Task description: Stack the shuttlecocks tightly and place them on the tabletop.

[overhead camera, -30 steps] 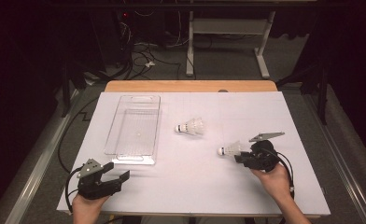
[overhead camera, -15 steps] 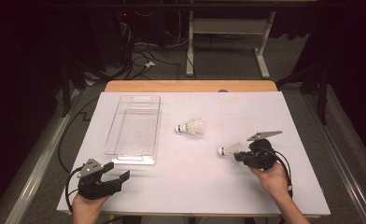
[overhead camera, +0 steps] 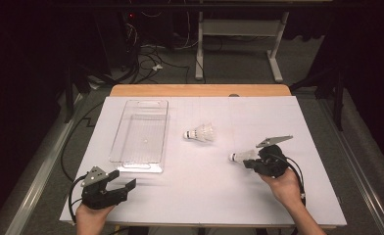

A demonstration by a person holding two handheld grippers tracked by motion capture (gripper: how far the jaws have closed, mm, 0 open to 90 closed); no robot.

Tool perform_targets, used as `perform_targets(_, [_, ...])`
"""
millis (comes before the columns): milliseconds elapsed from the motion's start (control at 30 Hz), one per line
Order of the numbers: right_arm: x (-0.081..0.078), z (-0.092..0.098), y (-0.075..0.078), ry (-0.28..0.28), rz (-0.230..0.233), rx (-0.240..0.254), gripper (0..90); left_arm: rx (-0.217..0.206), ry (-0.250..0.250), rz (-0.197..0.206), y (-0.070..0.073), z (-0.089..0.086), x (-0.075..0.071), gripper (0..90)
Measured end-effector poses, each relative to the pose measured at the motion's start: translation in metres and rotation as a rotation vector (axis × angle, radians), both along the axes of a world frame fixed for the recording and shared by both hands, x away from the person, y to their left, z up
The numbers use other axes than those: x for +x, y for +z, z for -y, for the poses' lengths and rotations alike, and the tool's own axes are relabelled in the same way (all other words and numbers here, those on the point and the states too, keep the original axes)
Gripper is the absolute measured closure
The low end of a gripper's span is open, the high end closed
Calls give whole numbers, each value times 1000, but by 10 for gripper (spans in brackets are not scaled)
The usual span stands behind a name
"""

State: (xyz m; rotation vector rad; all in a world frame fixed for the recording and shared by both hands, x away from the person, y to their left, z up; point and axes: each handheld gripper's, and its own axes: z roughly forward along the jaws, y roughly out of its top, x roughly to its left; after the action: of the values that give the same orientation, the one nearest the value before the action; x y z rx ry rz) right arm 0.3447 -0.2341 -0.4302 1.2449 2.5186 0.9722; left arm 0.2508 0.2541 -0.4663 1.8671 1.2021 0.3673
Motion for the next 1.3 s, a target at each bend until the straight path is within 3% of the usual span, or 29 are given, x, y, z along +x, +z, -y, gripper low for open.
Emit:
perform_targets(433, [-3,2,11,16,17,24,900,5,-2,3,0,1,0,266])
perform_targets(1300, [14,-1,24,8,31,45,900,12,-1,7,0,1,-1,268])
